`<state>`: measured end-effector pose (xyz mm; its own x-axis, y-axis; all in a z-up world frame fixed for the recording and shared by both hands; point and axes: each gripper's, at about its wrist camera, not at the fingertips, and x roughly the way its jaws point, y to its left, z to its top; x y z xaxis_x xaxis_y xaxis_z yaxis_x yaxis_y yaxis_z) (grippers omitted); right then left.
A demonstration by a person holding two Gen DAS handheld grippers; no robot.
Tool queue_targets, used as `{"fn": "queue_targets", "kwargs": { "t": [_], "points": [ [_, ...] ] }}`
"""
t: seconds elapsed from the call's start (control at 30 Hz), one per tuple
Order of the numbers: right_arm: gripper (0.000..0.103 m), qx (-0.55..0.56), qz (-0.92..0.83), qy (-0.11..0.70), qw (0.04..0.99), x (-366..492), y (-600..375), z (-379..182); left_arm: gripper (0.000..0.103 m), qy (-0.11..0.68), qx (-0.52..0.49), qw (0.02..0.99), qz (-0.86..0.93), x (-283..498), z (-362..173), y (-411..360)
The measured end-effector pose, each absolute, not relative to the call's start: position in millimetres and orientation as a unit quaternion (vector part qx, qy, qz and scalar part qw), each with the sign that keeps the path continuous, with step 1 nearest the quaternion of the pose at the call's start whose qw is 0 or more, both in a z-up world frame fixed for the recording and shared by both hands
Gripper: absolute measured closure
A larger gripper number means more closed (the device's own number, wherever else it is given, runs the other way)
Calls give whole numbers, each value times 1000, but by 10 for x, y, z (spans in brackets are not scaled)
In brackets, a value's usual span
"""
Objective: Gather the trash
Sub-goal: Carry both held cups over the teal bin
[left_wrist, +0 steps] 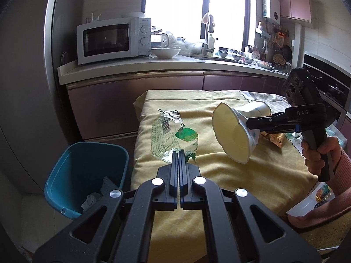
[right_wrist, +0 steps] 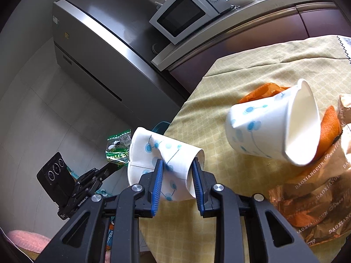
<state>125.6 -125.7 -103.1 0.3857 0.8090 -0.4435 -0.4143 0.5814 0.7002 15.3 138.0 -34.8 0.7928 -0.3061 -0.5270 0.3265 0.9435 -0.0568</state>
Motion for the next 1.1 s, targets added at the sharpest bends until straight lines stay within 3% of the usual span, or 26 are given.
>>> {"fn": "queue_targets", "kwargs": {
  "t": [1.1],
  "points": [
    [78, 126, 466, 402, 778, 1788, 421, -501, 101, 309, -61, 949, -12, 203, -477, 2677]
  ]
}}
